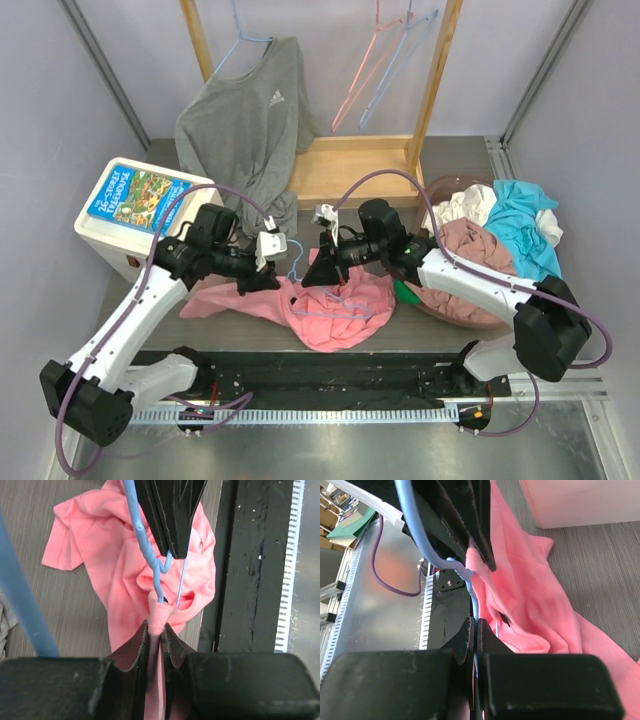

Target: Place the t-shirt on the hanger

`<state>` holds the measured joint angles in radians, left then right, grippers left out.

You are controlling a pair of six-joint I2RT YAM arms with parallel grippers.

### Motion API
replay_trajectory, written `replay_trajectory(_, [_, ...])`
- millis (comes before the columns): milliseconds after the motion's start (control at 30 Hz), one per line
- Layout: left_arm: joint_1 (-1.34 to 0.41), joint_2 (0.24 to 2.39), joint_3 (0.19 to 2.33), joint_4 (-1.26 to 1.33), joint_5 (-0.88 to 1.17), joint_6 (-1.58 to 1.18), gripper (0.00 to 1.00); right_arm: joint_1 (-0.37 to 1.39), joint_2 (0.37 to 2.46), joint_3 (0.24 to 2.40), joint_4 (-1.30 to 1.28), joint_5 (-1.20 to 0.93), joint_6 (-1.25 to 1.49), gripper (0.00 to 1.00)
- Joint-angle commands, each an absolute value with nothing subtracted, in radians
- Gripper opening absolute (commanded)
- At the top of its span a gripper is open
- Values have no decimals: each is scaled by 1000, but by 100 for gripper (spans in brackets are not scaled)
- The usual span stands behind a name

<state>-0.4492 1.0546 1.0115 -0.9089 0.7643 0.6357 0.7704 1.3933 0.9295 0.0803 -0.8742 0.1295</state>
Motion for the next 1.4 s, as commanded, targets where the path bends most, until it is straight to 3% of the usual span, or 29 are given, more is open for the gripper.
replay_trajectory(0, [-480, 1042, 1039, -818, 792, 554, 9, 778, 1390, 997, 236, -902, 167, 1])
replay_trajectory(67, [-480, 1032, 1040, -825, 781, 554, 3, 778, 1381, 1014, 200, -897, 134, 1])
replay_trajectory(167, [-482, 982, 1052, -896, 781, 638, 0, 755, 1350, 1035, 39, -874, 83, 39])
replay_trajectory(200, [-480, 965, 1051, -928, 785, 662, 0, 736, 1342, 1034, -21, -864, 92, 59])
replay_trajectory(267, [-482, 913, 1048, -951, 793, 710, 0, 678, 1333, 1032, -60, -841, 126, 71])
replay_trajectory(533, [-512, 874, 1057, -1088, 836, 856, 0, 637, 1523, 1164, -360, -742, 88, 66])
replay_trajectory(700, [-541, 845, 1048, -1062, 805, 856, 0, 706, 1574, 1186, -454, -732, 32, 61])
replay_trajectory(1100, [-548, 839, 1049, -1049, 782, 845, 0, 876, 1640, 1138, -482, -571, 5, 58])
replay_trajectory(1300, [-546, 815, 1040, -1037, 766, 819, 0, 885, 1672, 1131, -468, -474, 23, 44])
replay_trajectory(1367, [-546, 805, 1039, -1039, 753, 813, 0, 885, 1669, 1135, -472, -459, 22, 29])
